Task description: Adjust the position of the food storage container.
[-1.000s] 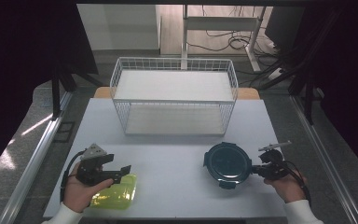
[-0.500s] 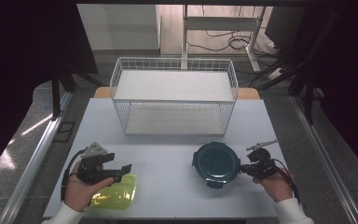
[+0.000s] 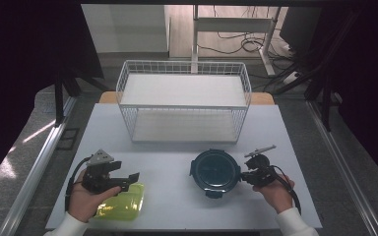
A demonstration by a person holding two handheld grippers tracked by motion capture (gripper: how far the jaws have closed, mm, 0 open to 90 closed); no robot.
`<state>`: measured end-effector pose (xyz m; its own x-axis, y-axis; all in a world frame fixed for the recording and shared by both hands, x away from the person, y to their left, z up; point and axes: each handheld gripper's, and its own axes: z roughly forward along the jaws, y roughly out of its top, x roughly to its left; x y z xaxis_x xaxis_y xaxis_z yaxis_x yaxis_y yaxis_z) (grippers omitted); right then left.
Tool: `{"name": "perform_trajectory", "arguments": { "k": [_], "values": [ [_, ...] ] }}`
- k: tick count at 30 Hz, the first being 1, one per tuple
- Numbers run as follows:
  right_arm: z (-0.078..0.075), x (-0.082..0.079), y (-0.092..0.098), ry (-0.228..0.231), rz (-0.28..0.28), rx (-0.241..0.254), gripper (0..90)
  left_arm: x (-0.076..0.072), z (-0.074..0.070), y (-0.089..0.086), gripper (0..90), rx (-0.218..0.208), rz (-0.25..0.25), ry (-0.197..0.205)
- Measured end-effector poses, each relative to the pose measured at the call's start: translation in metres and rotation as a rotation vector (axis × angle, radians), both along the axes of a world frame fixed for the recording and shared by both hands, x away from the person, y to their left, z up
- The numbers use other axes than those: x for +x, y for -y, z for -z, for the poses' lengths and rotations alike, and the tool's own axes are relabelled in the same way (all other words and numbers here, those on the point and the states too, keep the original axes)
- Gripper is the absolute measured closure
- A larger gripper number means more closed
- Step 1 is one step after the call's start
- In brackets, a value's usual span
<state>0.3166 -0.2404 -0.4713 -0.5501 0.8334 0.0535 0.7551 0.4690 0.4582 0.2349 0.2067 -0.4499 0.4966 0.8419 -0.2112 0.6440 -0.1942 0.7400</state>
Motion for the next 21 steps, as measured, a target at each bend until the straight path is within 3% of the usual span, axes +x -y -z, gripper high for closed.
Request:
{"name": "perform_trajectory", "arguments": {
  "k": [21],
  "values": [
    [0.004,0.003,-0.070,-0.003,-0.093,-0.009,89.2,0.002,0.001,-0.001,20.1,0.000,0.001,-0.003]
  ]
}}
